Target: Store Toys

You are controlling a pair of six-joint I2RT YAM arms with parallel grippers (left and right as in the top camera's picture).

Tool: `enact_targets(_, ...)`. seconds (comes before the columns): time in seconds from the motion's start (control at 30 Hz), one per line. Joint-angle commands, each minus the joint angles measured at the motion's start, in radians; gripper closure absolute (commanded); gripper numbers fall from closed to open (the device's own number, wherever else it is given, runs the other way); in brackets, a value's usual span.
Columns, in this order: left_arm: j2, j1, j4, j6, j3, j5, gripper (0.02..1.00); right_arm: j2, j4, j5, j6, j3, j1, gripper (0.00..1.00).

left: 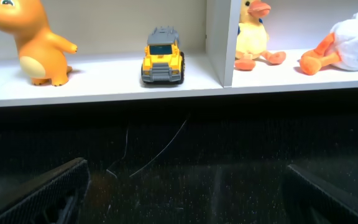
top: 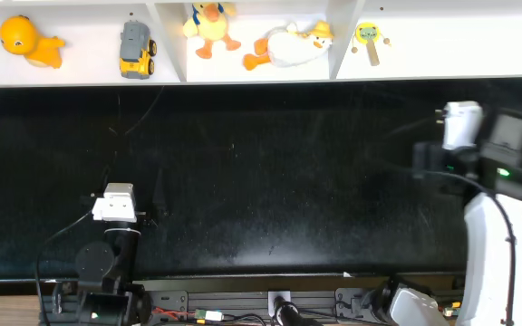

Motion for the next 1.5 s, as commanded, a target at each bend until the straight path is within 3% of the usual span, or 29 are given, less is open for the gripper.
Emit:
enact_targets(0.03, -0.01, 0.005, 0.0, 0.004, -0.003, -0.009, 0.02, -0.005, 0.009, -0.157, -0.308, -0.007, -0.199, 0.005)
enact_targets(0.13, -0.01, 0.005, 0.0, 0.004, -0.003, -0.009, 0.02, -0.005, 0.069, -0.174, -0.418, -0.038, -0.328, 0.005)
enact_targets(0.33, -0.01, 0.005, 0.0, 0.004, -0.003, -0.009, 0.02, 0.001, 0.302, -0.176, -0.47, -0.163, -0.443, 0.007)
enact_targets(0.7, -0.01, 0.005, 0.0, 0.004, -0.003, -0.009, 0.02, 0.161, 0.366, -0.269, -0.476, -0.192, -0.517, 0.005)
enact_targets(1.07, -0.01, 0.005, 0.0, 0.004, -0.003, -0.009, 0.02, 0.27, 0.381, -0.315, -0.57, -0.192, -0.519, 0.005)
enact_targets(1.33, -0.01, 0.005, 0.0, 0.004, -0.003, -0.009, 0.02, 0.289, 0.389, -0.409, -0.568, -0.192, -0.518, 0.007)
enact_targets(1.5, -0.01, 0.005, 0.0, 0.004, -0.003, -0.009, 0.02, 0.289, 0.394, -0.448, -0.512, -0.192, -0.518, 0.007)
